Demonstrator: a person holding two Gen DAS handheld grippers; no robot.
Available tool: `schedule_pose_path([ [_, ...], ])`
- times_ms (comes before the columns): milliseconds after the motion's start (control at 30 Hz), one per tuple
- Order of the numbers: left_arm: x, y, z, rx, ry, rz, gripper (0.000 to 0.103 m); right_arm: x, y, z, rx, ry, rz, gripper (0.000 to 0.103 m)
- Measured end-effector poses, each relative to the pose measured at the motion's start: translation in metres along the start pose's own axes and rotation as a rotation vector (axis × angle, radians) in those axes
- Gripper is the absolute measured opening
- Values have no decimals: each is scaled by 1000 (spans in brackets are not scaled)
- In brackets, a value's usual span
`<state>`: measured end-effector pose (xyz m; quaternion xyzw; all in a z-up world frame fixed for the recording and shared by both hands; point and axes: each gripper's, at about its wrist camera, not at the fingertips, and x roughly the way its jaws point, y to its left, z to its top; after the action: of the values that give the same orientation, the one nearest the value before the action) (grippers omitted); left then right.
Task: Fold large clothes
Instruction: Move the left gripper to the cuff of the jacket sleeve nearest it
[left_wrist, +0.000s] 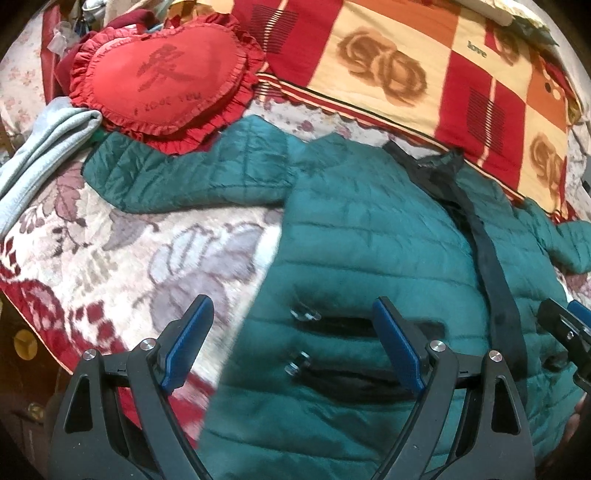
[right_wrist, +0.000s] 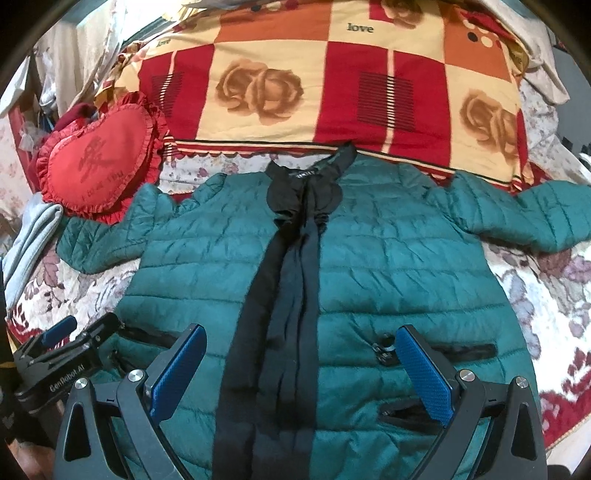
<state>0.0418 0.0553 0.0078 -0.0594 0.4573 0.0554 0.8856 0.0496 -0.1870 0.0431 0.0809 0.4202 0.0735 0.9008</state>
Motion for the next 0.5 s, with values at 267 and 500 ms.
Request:
schedule_pose_path([
  [267, 12, 37, 22, -35, -21, 85, 88, 11, 22, 14, -69, -17, 19, 101],
  [500, 28, 66, 38, -66, -21, 142, 88, 25, 28, 25, -77, -21, 12, 101],
])
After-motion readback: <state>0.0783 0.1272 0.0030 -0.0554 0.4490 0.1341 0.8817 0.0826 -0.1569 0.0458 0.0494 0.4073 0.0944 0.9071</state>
